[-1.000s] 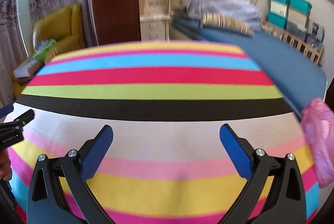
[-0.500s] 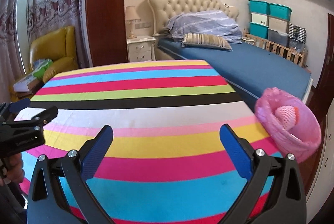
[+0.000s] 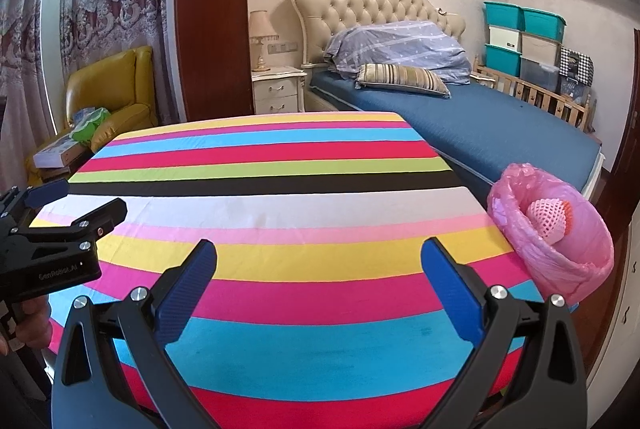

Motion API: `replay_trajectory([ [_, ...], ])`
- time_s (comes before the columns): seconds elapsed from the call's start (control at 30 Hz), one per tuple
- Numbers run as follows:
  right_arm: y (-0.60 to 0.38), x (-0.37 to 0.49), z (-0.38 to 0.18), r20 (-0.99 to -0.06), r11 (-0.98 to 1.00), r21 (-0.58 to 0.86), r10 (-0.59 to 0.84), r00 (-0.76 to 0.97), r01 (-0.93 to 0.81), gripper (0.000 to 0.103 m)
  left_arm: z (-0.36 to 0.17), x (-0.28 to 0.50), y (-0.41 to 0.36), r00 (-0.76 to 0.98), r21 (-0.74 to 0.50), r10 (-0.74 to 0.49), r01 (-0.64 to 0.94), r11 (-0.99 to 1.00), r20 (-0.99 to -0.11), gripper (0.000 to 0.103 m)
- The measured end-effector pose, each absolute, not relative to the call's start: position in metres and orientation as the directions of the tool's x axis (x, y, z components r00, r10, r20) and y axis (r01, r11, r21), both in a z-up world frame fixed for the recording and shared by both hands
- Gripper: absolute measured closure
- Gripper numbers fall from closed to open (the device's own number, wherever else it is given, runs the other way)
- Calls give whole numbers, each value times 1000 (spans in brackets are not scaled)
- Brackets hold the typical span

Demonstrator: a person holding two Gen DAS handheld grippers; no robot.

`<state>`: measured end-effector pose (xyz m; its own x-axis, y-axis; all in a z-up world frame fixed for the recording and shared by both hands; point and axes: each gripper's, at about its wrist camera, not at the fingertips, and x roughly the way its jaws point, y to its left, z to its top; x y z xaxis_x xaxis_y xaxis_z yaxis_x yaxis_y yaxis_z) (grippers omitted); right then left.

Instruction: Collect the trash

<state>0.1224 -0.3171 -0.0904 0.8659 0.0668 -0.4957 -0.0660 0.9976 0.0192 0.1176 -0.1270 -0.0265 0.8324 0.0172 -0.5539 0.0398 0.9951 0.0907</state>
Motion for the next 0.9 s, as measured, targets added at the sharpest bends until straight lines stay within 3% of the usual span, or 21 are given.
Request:
replay_trajectory([
  [0.9, -307, 123, -89, -501, 997, -4, 68, 863, -81, 4, -29, 109, -120, 835, 67, 9, 34, 997, -550, 7],
])
